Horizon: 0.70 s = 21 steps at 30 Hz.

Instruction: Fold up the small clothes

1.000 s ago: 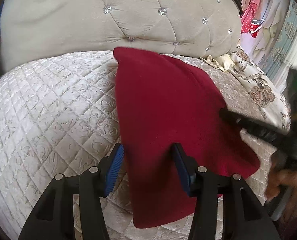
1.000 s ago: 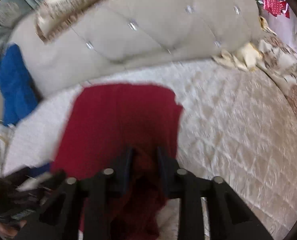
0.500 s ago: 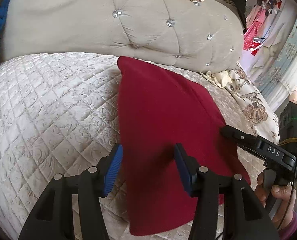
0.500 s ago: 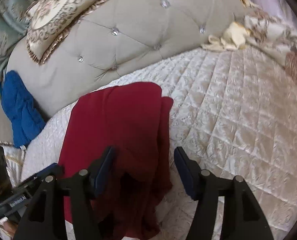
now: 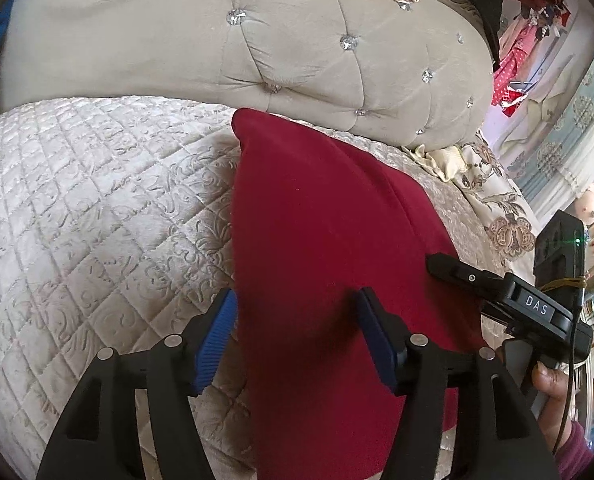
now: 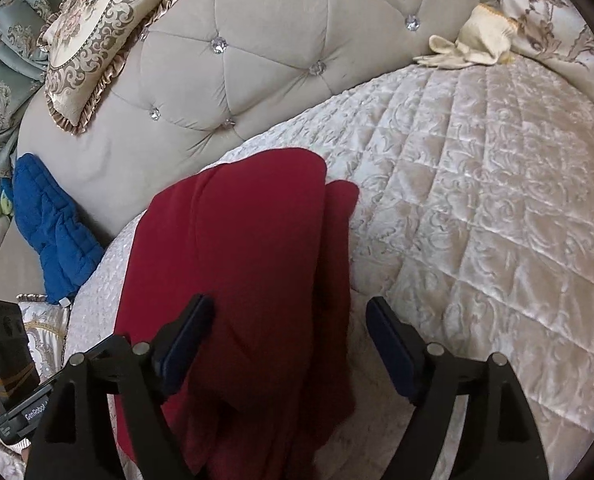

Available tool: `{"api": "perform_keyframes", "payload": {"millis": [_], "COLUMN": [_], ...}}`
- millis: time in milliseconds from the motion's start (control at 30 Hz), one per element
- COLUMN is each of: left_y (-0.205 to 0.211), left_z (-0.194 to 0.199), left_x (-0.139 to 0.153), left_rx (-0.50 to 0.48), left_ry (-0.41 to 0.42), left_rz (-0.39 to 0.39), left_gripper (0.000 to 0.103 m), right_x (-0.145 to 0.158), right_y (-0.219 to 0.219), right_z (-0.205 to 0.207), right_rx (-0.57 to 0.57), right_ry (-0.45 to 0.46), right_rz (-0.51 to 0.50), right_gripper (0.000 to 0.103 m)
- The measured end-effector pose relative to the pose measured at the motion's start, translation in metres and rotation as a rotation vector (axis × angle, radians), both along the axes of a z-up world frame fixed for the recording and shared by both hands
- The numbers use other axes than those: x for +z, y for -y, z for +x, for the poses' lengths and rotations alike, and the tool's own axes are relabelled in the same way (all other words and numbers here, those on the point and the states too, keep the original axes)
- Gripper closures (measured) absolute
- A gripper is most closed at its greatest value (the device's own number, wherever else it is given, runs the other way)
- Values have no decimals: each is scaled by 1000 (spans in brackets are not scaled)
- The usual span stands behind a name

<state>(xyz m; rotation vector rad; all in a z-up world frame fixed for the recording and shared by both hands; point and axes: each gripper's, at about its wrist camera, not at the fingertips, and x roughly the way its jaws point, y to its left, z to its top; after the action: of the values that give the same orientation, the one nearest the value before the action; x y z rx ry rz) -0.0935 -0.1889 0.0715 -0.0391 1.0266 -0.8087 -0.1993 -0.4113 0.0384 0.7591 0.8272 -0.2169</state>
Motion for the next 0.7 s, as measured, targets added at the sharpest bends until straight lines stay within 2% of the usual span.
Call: {"api": "perform_keyframes", "payload": {"millis": [167, 333, 367, 400, 467, 533, 600, 700], "left_y": [6, 8, 7, 7, 5, 2, -5, -28], "left_z": [5, 17, 19, 21, 17, 11, 4, -14], "left_x": [-6, -28, -30, -33, -29, -20, -10, 6], "left_rx": [-25, -14, -13, -19, -22, -40, -56, -56], "left_ry": [-11, -134, -161, -193, -175, -147, -146, -161], "left_rz": [2, -33, -52, -72, -77, -88, -107, -114], "left_gripper": [53, 44, 44, 49, 56, 68, 72, 72], "right_x": [-9, -12, -12, -10, -3, 11, 28, 56], "right_y": [4, -2, -6, -9, -12, -16, -24, -47], "right_z": [6, 18, 20, 20, 17, 12, 6, -6], "right_rx": [39, 103, 116, 125, 127, 136, 152, 211], "right_ry": [51, 76, 76, 71, 84, 106, 126, 134], "right_rz": [36, 18, 4, -8, -10, 6, 17, 13], "right_gripper": [14, 13, 19, 24, 44, 56, 57, 57]}}
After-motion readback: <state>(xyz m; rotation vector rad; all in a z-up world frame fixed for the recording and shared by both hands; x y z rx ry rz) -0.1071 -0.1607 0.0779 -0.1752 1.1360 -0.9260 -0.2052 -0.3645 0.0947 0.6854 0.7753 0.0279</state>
